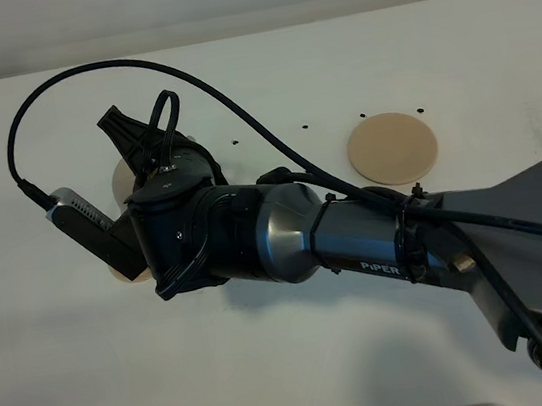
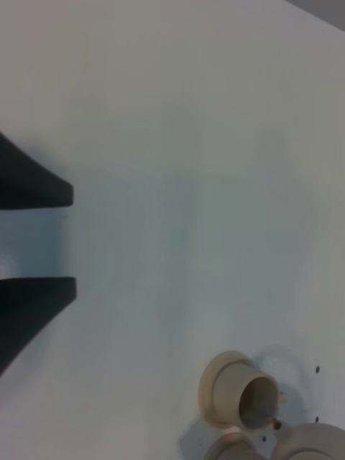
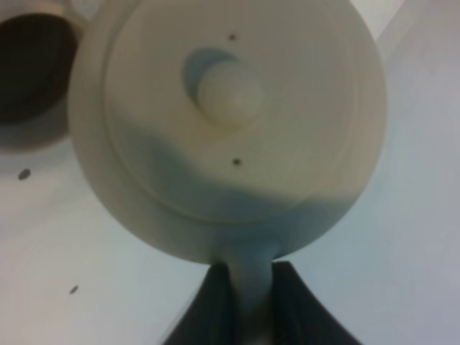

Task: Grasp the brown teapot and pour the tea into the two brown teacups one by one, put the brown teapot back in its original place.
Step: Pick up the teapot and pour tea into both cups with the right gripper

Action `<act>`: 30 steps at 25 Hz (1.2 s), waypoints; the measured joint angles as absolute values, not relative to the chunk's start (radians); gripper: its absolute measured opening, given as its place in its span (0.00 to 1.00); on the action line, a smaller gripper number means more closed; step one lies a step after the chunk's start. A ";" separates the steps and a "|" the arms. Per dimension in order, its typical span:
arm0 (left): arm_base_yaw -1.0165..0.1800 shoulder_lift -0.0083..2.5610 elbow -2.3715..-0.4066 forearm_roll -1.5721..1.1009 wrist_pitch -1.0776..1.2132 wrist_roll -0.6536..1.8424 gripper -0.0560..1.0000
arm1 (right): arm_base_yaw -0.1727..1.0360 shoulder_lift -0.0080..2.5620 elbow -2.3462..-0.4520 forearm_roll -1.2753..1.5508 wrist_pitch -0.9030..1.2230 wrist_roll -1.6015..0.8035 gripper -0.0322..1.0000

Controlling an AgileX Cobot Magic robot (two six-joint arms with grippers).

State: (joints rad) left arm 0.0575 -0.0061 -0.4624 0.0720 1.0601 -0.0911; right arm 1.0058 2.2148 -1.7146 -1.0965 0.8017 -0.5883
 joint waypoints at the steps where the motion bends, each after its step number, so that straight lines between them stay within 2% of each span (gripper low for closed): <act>1: 0.057 -0.006 -0.462 0.072 1.060 -0.091 0.34 | 1.006 2.215 -1.715 -1.097 0.802 -0.591 0.11; 30: 0.057 -0.006 -0.462 0.072 1.060 -0.091 0.34 | 1.006 2.215 -1.728 -1.119 0.797 -0.673 0.11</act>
State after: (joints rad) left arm 0.0575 -0.0061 -0.4624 0.0720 1.0601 -0.0911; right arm 1.0058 2.2148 -1.7278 -1.1190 0.7974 -0.6732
